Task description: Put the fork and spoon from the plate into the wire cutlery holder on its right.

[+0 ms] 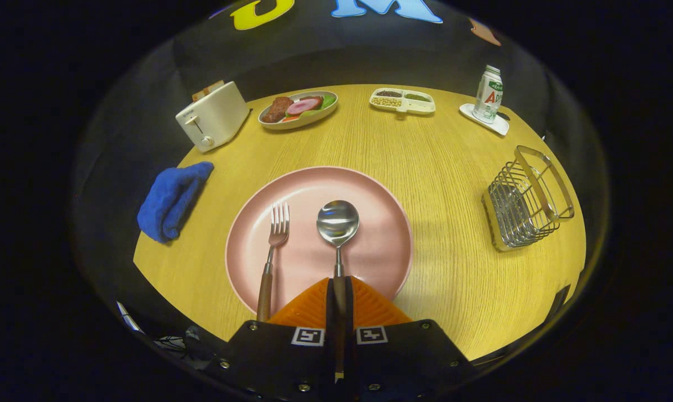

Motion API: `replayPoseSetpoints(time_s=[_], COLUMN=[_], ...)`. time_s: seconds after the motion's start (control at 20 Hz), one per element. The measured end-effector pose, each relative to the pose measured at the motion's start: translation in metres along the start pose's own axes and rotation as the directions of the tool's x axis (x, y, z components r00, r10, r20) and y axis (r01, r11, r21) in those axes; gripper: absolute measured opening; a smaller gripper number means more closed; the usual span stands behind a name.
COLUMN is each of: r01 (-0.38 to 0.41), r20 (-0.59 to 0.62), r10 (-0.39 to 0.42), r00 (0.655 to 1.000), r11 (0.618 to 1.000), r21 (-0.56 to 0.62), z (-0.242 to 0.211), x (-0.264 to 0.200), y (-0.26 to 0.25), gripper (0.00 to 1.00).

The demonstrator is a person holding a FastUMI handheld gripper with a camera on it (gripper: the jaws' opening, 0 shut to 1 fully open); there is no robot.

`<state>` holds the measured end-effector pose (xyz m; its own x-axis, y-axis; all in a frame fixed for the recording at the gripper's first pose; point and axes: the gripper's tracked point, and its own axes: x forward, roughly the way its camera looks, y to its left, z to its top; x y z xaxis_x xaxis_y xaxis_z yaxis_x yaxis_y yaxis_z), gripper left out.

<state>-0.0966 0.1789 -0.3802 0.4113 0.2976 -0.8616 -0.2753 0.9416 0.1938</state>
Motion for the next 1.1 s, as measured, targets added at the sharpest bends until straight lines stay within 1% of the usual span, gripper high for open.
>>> replayPoseSetpoints(time_s=[0.2, 0.4, 0.6, 0.75, 0.9, 1.1], r01=[-0.004, 0.001, 0.041, 0.076, 0.112, 0.143], r20=[0.051, 0.127, 0.194, 0.224, 0.230, 0.214], r10=[0.001, -0.017, -0.079, -0.135, -0.189, -0.238], r00=[0.999, 0.992, 0.978, 0.965, 0.954, 0.948], r11=[0.999, 0.992, 0.980, 0.964, 0.943, 0.914], r21=[0.050, 0.128, 0.193, 0.253, 0.313, 0.380], z=[0.021, 0.048, 0.070, 0.077, 0.074, 0.063], x=[-0.014, -0.037, -0.063, -0.080, -0.092, -0.103], y=[-0.005, -0.023, -0.060, -0.095, -0.128, -0.163], gripper=[0.07, 0.07, 0.07, 0.07, 0.07, 0.07])
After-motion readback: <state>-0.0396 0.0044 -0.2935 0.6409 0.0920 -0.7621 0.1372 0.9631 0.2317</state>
